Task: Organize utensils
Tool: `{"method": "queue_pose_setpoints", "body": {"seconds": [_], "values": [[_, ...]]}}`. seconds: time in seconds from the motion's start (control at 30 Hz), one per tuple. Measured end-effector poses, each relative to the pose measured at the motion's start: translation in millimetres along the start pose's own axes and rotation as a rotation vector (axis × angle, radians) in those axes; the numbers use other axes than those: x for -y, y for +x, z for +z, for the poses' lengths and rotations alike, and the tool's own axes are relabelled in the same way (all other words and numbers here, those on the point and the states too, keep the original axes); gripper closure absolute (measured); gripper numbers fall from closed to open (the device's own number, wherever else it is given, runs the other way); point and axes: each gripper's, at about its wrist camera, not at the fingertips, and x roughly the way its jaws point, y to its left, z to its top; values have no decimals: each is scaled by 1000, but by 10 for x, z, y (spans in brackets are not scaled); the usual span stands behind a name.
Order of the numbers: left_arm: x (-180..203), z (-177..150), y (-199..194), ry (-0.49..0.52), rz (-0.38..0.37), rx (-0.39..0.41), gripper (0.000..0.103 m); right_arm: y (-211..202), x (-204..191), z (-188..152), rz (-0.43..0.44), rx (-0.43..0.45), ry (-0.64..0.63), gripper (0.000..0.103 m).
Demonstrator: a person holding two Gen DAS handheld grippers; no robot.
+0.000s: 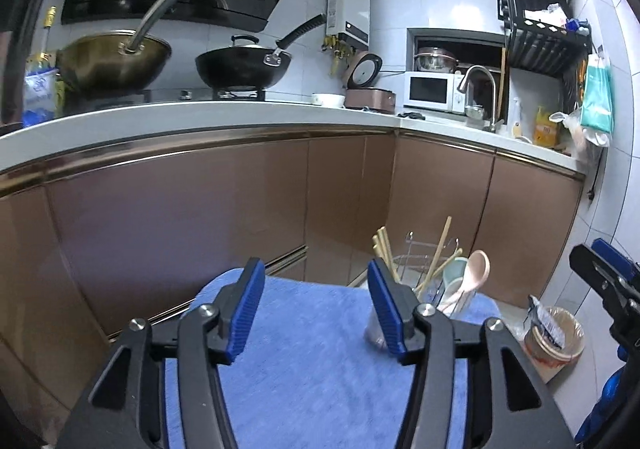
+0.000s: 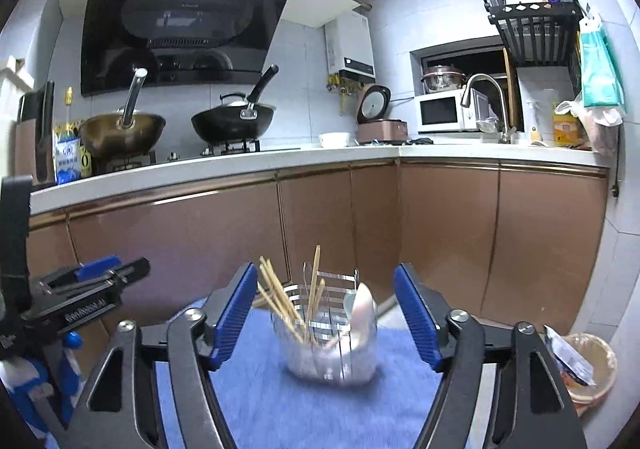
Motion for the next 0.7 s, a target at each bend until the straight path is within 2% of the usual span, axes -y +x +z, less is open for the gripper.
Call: {"method": "queue_pose_setpoints", "body": {"seconds": [0.13, 0.27, 0.33, 0.4, 0.53, 0.7], "values": [[-97, -34, -276, 11, 30, -3, 50, -191, -54, -107, -26, -25, -8, 15], [-172, -52, -523, 22, 71, 2, 47, -353, -103, -211, -55, -54, -12, 8], [-217, -65, -654, 30, 100, 8, 42, -449, -119, -264, -68, -61, -10, 1], [-253, -89, -789, 40, 133, 15, 37, -517, -134, -296, -82, -69, -10, 1], [-308, -126, -983, 65, 198, 28, 36, -641, -158, -346, -98, -86, -12, 0], [-383, -160, -1214, 76, 224, 49, 35, -828, -167, -373, -115, -84, -11, 0]]}}
